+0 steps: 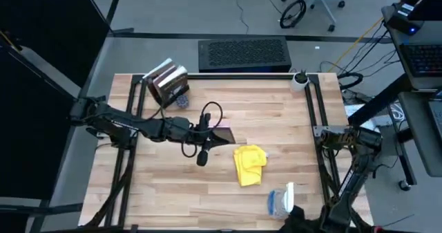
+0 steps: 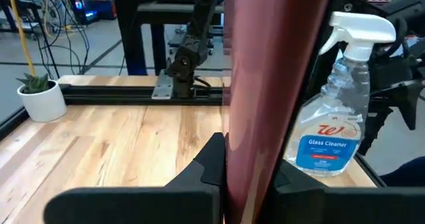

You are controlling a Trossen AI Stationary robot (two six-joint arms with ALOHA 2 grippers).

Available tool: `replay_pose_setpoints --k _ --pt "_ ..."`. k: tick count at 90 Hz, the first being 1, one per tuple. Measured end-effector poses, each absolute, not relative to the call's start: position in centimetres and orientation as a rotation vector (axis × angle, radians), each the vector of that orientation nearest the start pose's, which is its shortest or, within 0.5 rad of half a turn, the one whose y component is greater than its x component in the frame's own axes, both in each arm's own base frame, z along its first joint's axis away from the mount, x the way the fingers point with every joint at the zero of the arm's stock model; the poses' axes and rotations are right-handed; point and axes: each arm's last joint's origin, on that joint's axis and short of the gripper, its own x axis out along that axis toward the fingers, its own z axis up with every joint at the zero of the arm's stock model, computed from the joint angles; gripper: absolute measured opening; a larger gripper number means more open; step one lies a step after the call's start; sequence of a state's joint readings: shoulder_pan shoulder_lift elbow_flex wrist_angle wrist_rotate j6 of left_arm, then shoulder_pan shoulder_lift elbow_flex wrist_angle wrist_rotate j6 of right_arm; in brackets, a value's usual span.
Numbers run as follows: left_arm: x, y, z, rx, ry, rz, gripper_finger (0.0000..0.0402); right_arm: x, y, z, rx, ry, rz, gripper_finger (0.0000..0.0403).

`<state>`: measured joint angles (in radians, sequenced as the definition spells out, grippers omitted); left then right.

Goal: Apply microfiber cloth
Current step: Spray the front of the pink cellphone using the spray bottle

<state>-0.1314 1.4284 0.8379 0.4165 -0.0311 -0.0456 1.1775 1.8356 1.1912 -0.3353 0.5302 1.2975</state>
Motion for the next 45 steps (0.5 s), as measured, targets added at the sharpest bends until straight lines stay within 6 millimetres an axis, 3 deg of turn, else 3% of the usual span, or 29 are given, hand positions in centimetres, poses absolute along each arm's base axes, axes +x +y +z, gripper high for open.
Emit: replay_pose_setpoints --k 19,45 --pt "31.2 -4.0 26.0 -0.03 0.187 -0.096 0.001 15.6 32.5 17.7 0.354 0.833 -0.049 0.0259" --pt "31.2 -4.0 26.0 -0.03 0.187 -0.096 0.001 17.3 30.4 17.4 0.266 0.856 -0.175 0.0259"
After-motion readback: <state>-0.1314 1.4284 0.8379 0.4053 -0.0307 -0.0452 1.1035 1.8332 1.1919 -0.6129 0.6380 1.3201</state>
